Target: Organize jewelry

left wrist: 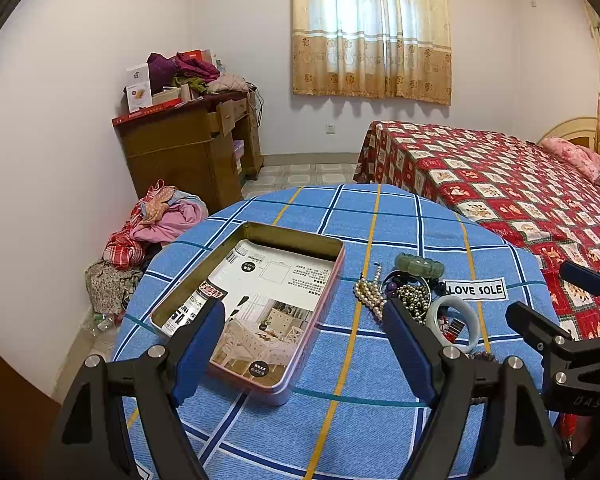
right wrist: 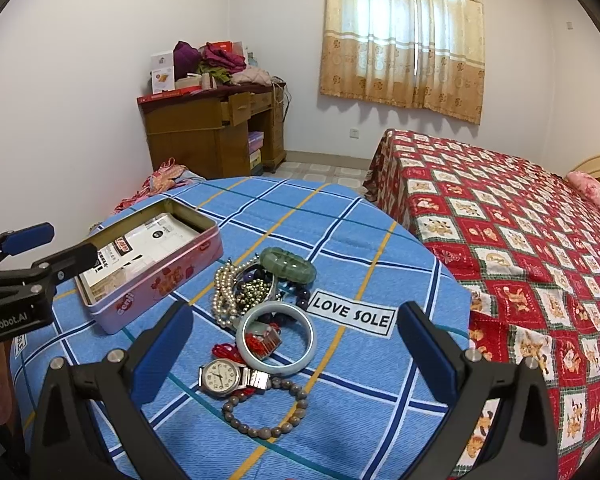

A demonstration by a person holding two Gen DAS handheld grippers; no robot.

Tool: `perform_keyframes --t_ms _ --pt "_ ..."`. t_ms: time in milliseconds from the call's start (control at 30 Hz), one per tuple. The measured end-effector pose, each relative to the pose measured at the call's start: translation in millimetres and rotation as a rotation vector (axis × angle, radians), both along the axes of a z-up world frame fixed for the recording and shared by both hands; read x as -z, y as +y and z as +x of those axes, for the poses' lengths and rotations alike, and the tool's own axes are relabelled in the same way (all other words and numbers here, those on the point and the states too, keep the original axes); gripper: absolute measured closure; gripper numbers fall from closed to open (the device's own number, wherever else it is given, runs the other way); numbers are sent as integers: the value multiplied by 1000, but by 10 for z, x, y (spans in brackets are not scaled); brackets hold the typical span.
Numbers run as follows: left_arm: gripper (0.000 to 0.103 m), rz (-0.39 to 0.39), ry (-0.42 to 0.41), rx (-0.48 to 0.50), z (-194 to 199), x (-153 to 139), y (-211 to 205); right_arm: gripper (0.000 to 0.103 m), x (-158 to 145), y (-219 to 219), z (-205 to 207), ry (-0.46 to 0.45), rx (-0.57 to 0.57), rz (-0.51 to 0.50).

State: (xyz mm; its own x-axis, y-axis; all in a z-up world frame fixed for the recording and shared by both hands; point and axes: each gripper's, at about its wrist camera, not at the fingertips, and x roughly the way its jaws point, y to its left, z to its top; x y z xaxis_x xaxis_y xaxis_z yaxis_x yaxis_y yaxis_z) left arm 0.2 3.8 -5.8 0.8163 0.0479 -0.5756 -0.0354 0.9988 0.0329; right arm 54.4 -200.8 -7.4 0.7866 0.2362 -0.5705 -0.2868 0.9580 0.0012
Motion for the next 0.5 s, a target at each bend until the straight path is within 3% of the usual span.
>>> perform_keyframes --t_ms 500 --pt "22 1 0 1 4 8 3 0 10 19 -4 2 -3 -1"
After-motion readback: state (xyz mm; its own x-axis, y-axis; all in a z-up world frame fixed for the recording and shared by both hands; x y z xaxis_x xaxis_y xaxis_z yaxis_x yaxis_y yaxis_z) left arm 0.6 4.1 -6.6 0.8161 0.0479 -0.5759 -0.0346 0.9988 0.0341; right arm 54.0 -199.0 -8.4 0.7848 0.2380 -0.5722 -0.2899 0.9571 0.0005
